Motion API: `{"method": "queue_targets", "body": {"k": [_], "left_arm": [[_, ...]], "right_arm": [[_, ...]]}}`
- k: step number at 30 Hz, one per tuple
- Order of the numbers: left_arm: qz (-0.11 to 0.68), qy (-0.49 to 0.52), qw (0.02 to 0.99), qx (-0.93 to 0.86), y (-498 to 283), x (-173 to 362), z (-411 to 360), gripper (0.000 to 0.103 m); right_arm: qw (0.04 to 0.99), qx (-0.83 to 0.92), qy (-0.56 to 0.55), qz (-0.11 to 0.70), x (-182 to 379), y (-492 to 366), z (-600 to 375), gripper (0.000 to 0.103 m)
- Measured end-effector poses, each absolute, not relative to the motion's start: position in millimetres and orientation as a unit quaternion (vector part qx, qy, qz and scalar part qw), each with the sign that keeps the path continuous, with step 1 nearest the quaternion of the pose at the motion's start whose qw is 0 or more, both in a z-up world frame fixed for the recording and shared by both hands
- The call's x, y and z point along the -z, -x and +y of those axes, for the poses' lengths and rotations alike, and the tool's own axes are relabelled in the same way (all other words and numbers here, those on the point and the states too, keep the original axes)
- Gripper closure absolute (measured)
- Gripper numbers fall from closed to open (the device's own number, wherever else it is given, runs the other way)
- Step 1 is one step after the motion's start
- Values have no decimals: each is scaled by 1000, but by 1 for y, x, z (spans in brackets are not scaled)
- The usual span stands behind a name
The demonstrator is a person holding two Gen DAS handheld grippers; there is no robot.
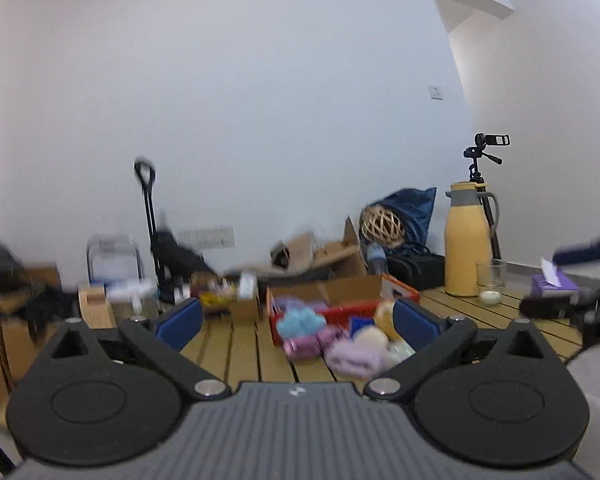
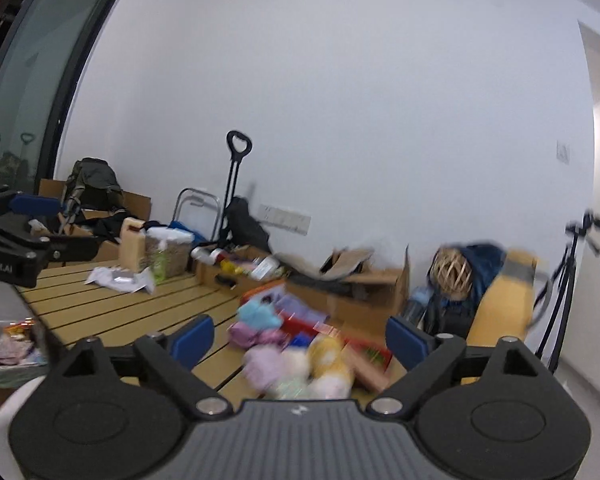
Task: Organize soft objects
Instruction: 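Move both grippers back over the pile toward the yellow plush toy, then close both grippers on the yellow-and-white plush toy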
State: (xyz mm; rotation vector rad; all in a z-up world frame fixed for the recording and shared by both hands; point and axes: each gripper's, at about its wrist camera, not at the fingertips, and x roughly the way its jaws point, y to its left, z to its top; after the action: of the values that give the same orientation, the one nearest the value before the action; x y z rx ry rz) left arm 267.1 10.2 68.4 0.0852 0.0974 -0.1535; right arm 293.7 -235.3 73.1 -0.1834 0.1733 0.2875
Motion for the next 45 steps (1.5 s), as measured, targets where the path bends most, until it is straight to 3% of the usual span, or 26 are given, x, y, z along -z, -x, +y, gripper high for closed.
{"method": "queue_targets", "body": {"k": [11,14,18,22,25,35,45], "left_arm": [[120,-20,989,85,-311,-34,12,0],[143,-22,985,91,-335,-22,9,0],[171,-7,981,88,-374,-11,4,0],[190,1,978,83,-414,0,-1,8],[204,5,975,92,-439,6,-8,13],[229,2,964,134,-517,19,-48,13],[192,-65,946,255,-603,-3,-125,18]], "right_arm": [[979,-141,54,136,-31,-305,-229,12],[978,-137,23,159,-20,-330,-235,19],[971,-139,-12,195,-3,-365,-242,35],[966,-139,-25,218,10,-402,-244,47],[962,-145,-43,228,17,-431,-247,47],[958,-138,-78,237,28,-514,-252,47],[934,-122,-203,268,55,-588,-296,46]]}}
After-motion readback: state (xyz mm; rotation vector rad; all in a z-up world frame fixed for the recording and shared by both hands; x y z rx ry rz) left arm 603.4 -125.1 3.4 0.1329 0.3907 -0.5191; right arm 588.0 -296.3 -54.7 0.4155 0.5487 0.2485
